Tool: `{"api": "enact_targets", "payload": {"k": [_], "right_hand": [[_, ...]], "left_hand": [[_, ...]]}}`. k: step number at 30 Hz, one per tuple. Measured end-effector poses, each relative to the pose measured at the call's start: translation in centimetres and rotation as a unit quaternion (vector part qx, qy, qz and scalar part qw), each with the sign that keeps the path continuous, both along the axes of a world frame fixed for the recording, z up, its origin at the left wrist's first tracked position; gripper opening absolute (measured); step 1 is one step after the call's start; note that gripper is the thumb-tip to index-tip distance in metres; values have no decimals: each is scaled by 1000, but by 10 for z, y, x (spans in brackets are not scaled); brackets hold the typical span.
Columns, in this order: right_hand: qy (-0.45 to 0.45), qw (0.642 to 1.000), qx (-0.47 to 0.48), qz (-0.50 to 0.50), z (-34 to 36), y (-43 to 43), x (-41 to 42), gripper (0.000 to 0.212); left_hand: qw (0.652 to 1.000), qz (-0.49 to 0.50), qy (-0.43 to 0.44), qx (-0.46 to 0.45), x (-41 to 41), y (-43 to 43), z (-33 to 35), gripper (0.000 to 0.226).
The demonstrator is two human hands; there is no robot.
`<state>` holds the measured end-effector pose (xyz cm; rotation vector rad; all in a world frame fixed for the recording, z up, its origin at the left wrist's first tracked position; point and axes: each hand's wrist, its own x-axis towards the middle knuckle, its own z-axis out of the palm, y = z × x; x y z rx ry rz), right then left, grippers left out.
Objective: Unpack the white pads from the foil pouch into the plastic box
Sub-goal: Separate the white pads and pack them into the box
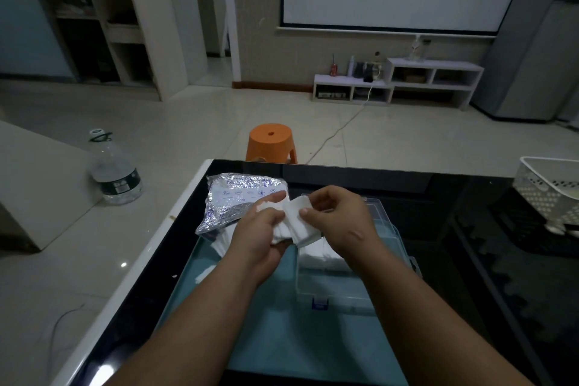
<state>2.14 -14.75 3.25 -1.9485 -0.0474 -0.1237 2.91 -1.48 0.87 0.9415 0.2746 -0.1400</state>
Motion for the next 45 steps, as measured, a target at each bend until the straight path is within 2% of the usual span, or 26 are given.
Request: {"api": "enact_targets", "payload": {"k": [4, 8, 16, 19, 23, 27, 32, 35, 39, 45], "right_hand": [[43, 999, 10, 12, -1, 1, 0, 13], [86, 995, 8, 44, -1, 1, -2, 22], [101, 994, 34, 1, 2, -2, -1, 15], [109, 993, 42, -7, 0, -3, 0, 16], [117, 992, 39, -16, -1, -4, 3, 17], [182, 981, 60, 25, 1, -7, 3, 21], [227, 969, 96, 15, 3, -9, 2, 22], [222, 966, 132, 4, 6, -13, 2, 22], [154, 972, 175, -20, 7, -16, 4, 27], [132, 983, 125, 8, 4, -7, 2, 27]], "left_hand": [[996, 32, -20, 84, -2, -2, 0, 46], [992, 46, -38, 114, -4, -1, 2, 47], [986, 122, -39, 110, 1, 0, -3, 39], [992, 97, -28, 82, 0, 1, -1, 41], [992, 83, -32, 93, -1, 0, -1, 48], [990, 85, -38, 110, -1, 2, -3, 47], [988, 119, -24, 100, 3, 4, -9, 37], [983, 151, -13, 99, 6, 9, -11, 35], [983, 158, -9, 96, 7, 10, -13, 35], [989, 120, -6, 89, 5, 5, -9, 36]]}}
